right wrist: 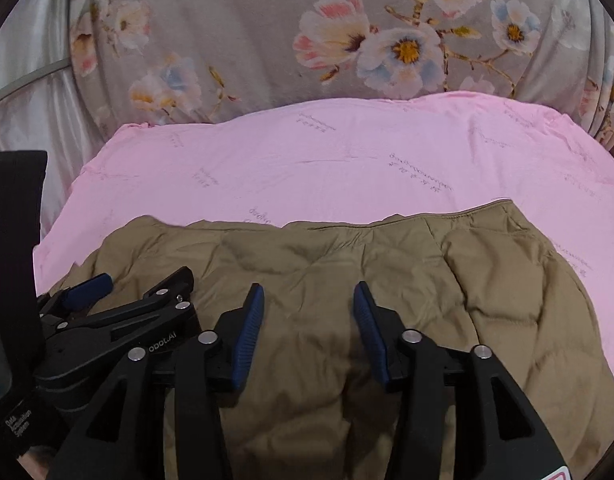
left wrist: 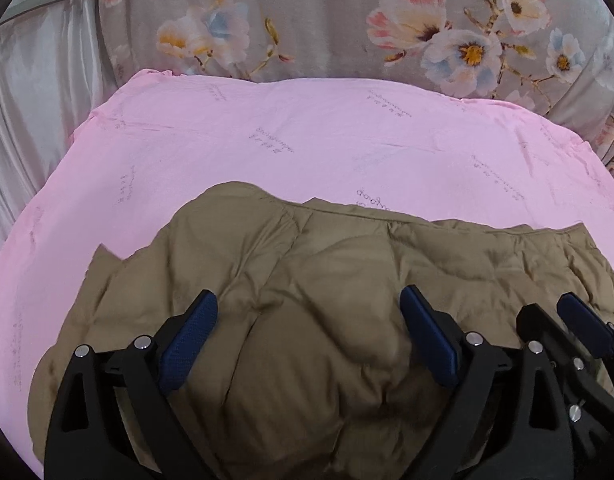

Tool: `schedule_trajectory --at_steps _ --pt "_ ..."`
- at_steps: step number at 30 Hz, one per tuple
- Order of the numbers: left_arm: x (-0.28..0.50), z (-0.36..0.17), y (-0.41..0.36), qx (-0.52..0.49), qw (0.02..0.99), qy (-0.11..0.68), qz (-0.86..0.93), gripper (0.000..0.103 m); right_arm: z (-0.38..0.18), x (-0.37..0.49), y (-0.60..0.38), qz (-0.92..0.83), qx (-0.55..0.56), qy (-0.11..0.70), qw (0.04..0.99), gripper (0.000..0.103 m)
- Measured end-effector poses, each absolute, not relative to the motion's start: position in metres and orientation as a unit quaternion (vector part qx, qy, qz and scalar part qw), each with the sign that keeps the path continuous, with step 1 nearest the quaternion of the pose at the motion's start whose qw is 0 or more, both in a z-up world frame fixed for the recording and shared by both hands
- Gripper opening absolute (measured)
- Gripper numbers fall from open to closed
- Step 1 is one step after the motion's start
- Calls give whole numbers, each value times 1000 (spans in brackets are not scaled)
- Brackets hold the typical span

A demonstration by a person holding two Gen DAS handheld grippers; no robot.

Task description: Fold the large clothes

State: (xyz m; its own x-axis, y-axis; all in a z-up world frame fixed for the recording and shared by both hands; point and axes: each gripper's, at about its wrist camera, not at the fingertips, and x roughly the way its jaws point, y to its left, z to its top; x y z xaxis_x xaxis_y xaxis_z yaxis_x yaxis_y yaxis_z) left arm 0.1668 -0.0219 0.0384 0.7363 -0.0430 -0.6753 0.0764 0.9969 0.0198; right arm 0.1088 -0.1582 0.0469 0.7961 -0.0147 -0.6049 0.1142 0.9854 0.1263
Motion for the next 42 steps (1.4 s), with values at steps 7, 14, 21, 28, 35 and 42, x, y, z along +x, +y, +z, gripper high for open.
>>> schedule_trajectory --at_steps 7,14,21,28,35,42 --pt "142 21 -17 31 936 351 -22 95 24 91 -152 -45 75 310 947 50" --pt "147 16 -19 35 936 350 -11 98 18 95 -155 -41 85 314 945 52" --pt "148 15 -19 36 936 350 -10 98 18 96 -169 -17 131 308 942 66" --pt "148 14 -17 32 936 350 -10 98 19 97 -168 -23 130 307 942 68" --pt "147 13 -21 40 937 346 -6 98 20 93 -166 -39 125 303 944 61" --pt "144 15 -16 29 939 343 -15 98 25 85 -162 -53 96 305 946 46"
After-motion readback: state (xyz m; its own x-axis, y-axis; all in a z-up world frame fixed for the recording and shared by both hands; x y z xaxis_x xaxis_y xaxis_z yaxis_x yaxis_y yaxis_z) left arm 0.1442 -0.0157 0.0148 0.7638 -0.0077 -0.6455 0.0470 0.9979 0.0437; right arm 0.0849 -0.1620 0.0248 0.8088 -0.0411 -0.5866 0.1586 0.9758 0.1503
